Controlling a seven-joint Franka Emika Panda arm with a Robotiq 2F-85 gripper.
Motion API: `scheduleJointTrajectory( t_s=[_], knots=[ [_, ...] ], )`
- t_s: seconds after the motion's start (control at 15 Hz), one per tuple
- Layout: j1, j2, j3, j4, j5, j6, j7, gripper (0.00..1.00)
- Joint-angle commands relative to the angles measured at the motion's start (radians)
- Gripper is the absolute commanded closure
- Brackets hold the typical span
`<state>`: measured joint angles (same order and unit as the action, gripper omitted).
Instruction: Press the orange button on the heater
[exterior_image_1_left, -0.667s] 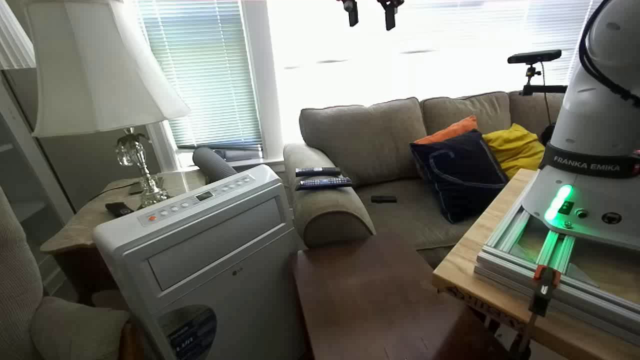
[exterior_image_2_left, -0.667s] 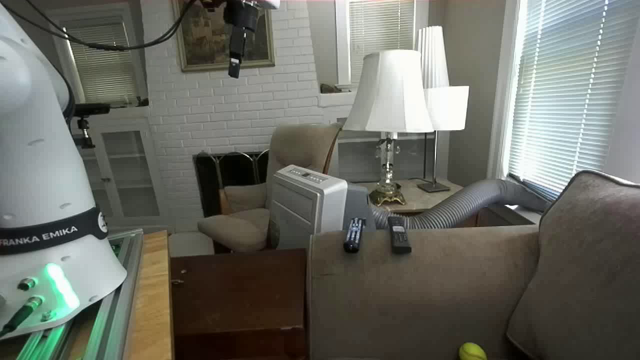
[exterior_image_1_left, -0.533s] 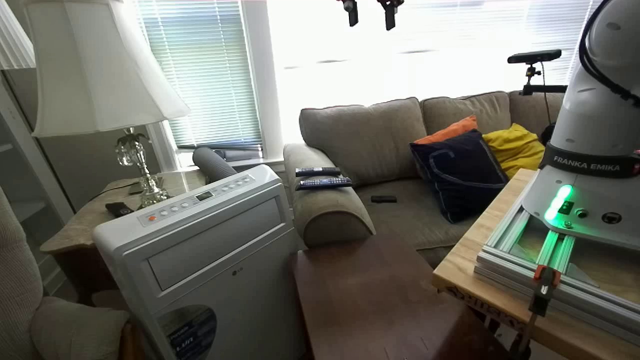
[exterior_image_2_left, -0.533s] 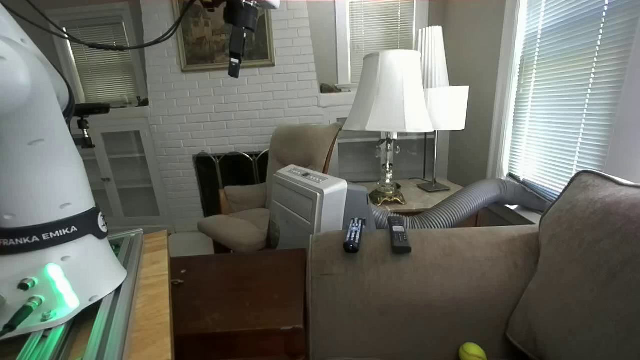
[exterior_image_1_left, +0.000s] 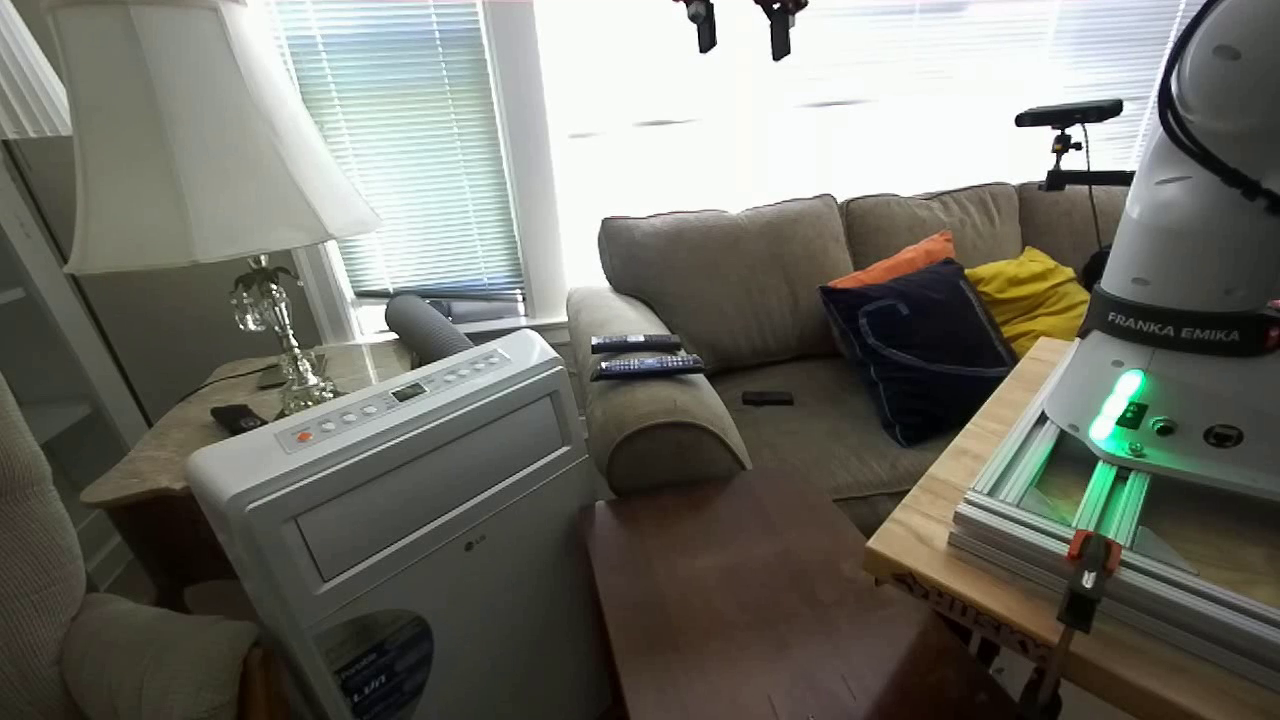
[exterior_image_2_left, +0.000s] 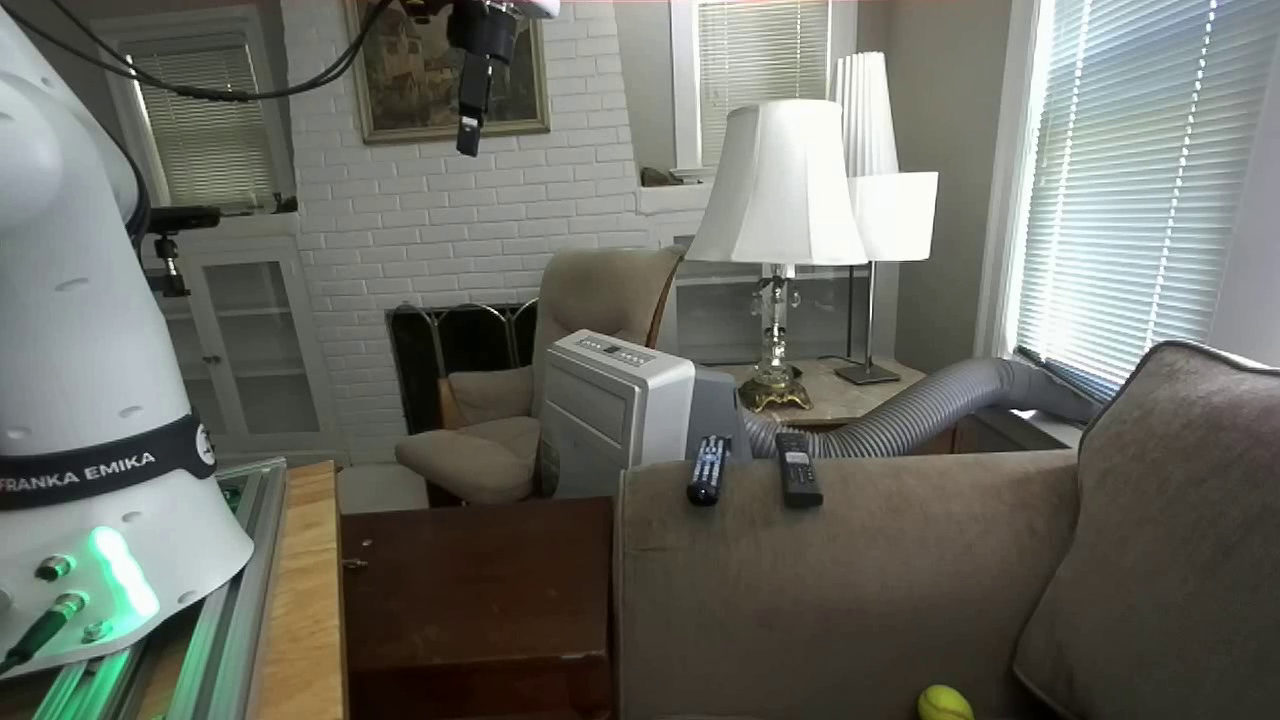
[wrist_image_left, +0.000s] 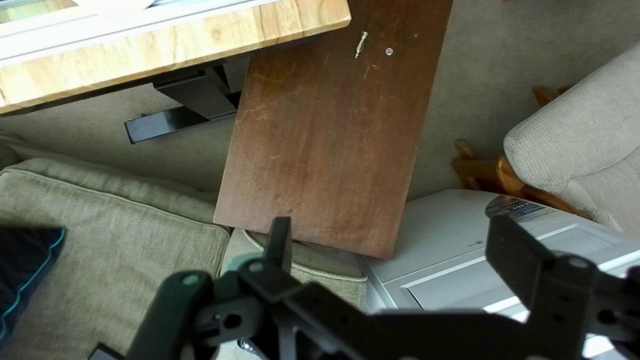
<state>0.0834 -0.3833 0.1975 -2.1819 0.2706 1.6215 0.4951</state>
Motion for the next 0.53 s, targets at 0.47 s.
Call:
scheduleJointTrajectory(
  t_s=[0.47],
  knots=[
    [0.039, 0.068, 0.064, 0.018, 0.006, 0.19, -0.022, 0.0]
  ],
)
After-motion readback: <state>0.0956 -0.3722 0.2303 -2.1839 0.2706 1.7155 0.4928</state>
